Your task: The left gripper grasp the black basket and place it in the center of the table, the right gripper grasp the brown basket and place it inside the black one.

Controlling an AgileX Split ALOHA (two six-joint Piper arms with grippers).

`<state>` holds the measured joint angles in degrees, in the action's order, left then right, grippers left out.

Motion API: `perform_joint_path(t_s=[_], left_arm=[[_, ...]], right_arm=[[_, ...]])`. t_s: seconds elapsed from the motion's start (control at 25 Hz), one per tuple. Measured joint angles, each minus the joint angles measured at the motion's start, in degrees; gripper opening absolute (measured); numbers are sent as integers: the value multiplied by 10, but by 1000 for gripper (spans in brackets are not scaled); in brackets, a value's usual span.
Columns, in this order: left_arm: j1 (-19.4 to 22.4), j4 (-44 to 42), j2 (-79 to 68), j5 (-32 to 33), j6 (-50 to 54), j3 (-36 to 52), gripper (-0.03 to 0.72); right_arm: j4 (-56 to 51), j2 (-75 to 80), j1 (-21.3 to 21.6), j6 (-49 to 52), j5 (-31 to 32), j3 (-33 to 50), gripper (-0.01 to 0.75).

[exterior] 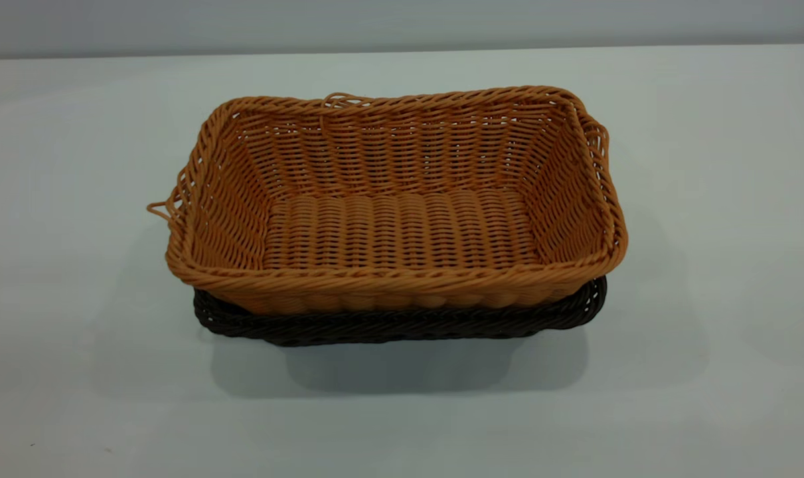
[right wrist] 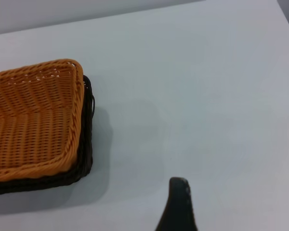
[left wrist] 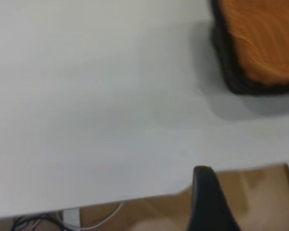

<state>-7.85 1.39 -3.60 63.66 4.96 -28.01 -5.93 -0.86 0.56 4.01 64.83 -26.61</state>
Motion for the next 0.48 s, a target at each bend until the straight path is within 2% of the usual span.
perform_joint_path(t_s=[0.12, 0.2, 0.48], left_arm=[[57, 0, 31, 0, 0, 0, 391], [74, 0, 46, 2, 0, 0, 391], [77, 1, 47, 2, 0, 0, 391]], right_arm=[[0, 0, 0, 0, -1, 1, 533], [0, 0, 0, 0, -1, 1, 533], [-1, 0, 0, 0, -1, 1, 533]])
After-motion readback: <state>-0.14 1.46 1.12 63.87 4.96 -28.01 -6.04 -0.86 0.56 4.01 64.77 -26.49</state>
